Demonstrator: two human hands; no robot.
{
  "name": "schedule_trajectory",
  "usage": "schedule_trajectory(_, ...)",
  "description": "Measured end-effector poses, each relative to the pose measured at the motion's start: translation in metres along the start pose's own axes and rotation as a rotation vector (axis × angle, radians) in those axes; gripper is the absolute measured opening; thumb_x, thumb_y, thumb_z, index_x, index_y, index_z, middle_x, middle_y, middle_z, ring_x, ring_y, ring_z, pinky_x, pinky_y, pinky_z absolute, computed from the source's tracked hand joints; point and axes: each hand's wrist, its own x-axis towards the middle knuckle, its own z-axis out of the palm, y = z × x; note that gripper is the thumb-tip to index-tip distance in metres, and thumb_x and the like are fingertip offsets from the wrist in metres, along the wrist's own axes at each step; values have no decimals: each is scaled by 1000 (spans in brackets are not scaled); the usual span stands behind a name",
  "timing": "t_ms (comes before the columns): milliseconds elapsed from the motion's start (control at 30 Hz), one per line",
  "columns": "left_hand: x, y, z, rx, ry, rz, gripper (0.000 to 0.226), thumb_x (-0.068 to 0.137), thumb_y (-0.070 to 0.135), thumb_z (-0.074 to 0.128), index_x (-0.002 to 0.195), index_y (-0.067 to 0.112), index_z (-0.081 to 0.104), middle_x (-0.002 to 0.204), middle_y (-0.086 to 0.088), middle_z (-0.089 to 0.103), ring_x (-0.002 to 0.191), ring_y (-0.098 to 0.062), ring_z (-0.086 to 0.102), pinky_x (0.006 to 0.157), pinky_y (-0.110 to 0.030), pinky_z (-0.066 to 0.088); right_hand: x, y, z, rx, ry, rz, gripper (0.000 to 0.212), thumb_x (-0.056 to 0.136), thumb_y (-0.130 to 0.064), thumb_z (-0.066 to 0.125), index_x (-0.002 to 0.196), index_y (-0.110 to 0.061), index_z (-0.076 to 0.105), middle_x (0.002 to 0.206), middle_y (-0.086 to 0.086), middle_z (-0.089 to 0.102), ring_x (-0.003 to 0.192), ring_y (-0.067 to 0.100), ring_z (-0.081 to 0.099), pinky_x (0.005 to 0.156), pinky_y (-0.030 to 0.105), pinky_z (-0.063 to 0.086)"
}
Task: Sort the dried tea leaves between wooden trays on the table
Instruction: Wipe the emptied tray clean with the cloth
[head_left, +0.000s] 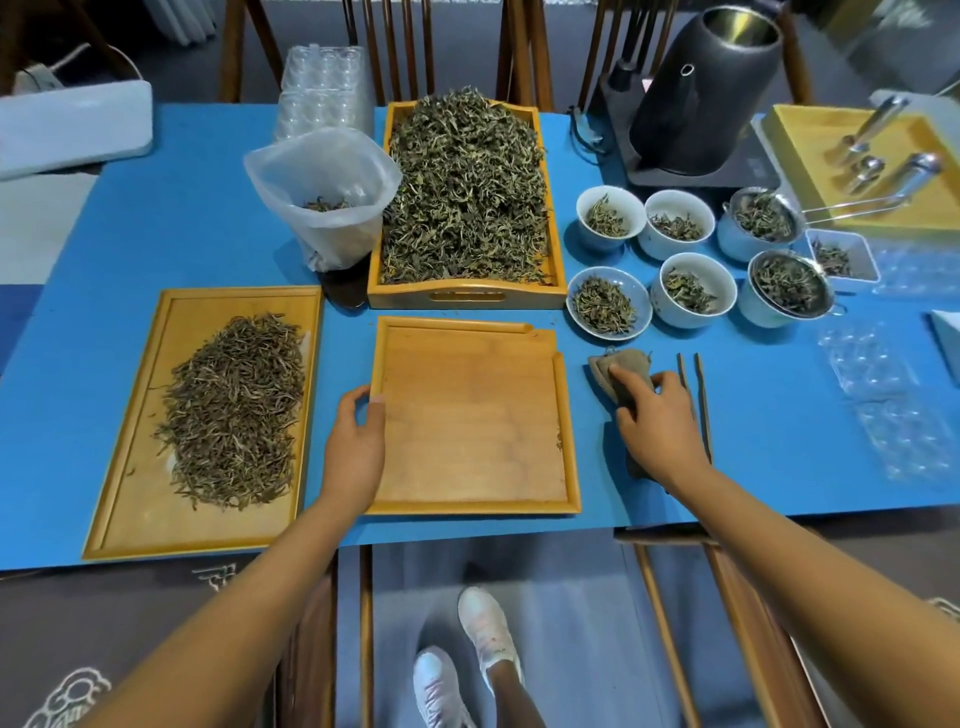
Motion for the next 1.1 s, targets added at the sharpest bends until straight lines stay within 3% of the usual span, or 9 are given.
schedule_trajectory(100,-2,-3,2,59,39,15,24,95,44,43,112,28,44,70,7,50,57,-9,46,52,-29,37,1,0,1,5,-6,3,51,88,-9,51,137,-19,42,119,21,41,111,35,40,94,38,37)
schedule_trajectory(267,-2,-8,3,115,68,93,16,97,39,41,103,25,44,54,2,41,44,-15,36,39,-24,27,4,1,4,13,-11,4,51,88,-8,51,137,-18,42,118,22,41,110,36,40,94,38,37)
schedule_trajectory(433,-3,-6,2,136,104,125,13,96,33,45,97,20,47,69,4,52,56,-11,47,45,-23,31,7,2,6,12,-25,6,51,88,-9,51,138,-19,41,119,22,40,109,37,41,94,39,38)
schedule_trajectory(600,-1,-4,3,191,138,170,13,95,25,49,88,14,50,89,-3,46,70,-7,44,59,-22,26,8,3,7,14,-33,6,52,88,-8,52,138,-18,41,119,23,40,109,37,41,95,38,37)
schedule_trajectory(1100,2,-3,2,214,121,151,10,93,21,53,88,12,52,88,-5,46,76,-16,45,68,-21,32,6,5,13,48,-61,50,55,89,-10,50,140,-20,35,121,22,37,111,36,38,95,40,37)
